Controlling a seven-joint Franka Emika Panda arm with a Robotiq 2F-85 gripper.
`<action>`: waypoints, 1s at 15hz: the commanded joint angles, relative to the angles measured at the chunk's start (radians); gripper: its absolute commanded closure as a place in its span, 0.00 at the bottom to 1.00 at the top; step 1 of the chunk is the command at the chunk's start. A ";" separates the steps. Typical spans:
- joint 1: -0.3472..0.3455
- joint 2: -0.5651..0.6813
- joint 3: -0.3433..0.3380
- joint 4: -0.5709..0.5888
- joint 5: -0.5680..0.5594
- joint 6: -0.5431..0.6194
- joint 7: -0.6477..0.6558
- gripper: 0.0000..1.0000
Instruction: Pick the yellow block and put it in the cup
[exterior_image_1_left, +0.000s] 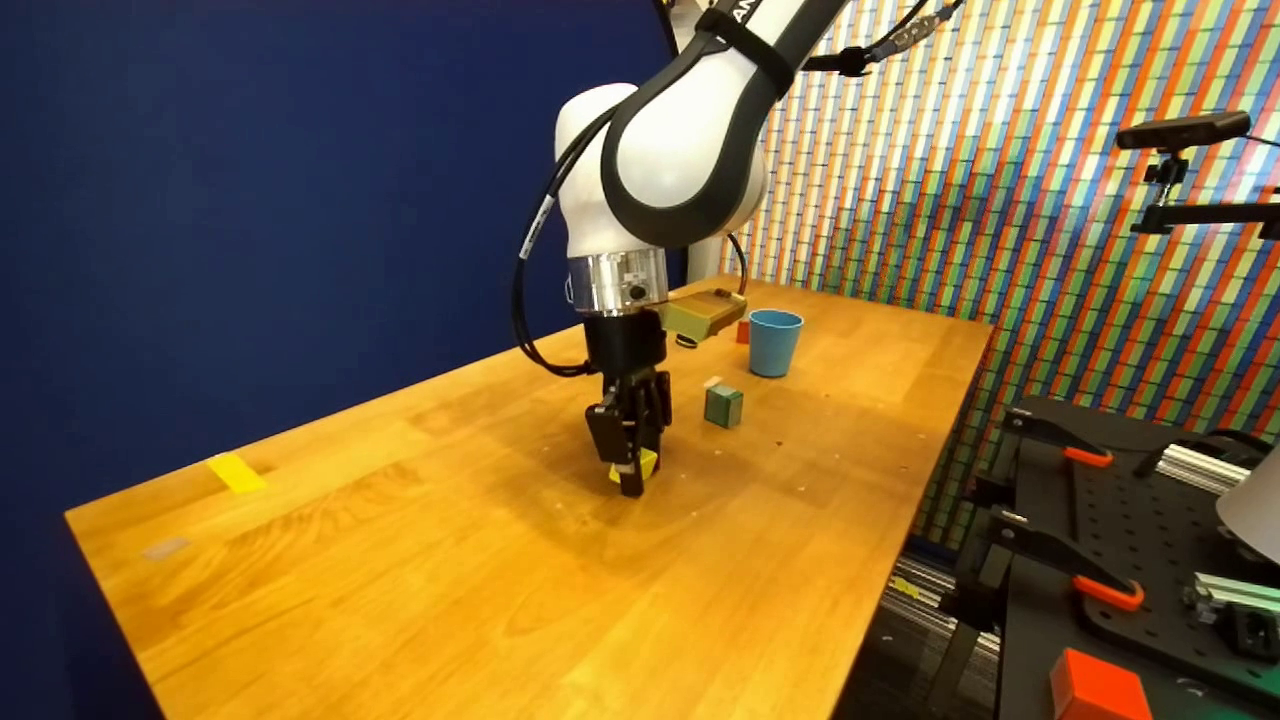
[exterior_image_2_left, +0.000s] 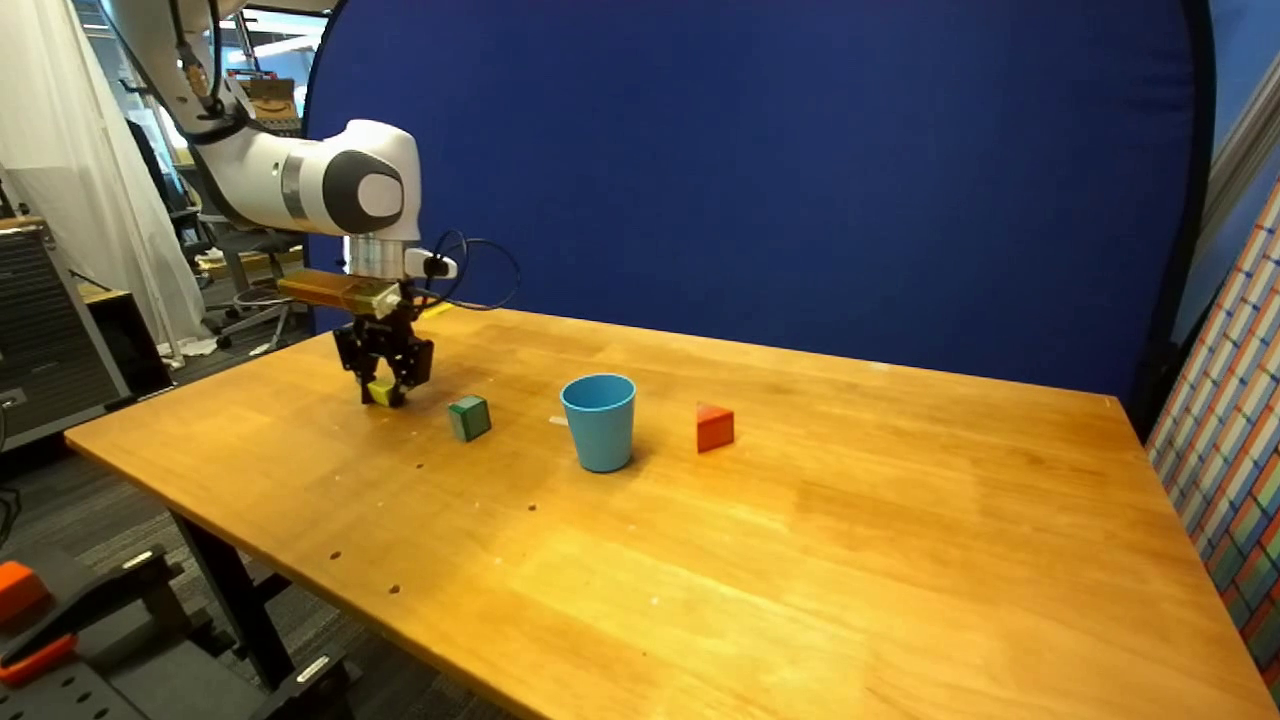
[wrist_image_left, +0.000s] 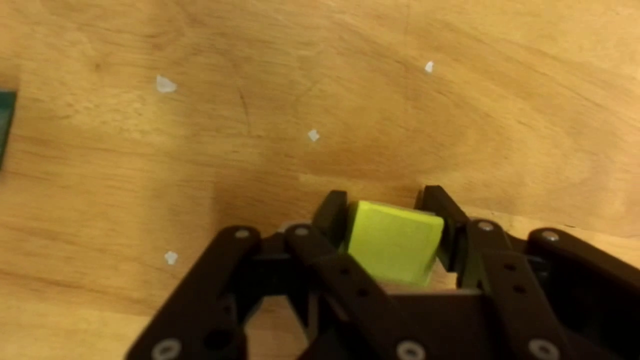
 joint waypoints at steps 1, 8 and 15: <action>0.029 -0.071 -0.052 -0.045 -0.027 -0.005 0.056 0.79; -0.017 -0.159 -0.238 -0.044 -0.139 -0.033 0.149 0.81; -0.095 -0.253 -0.348 -0.058 -0.208 -0.062 0.214 0.82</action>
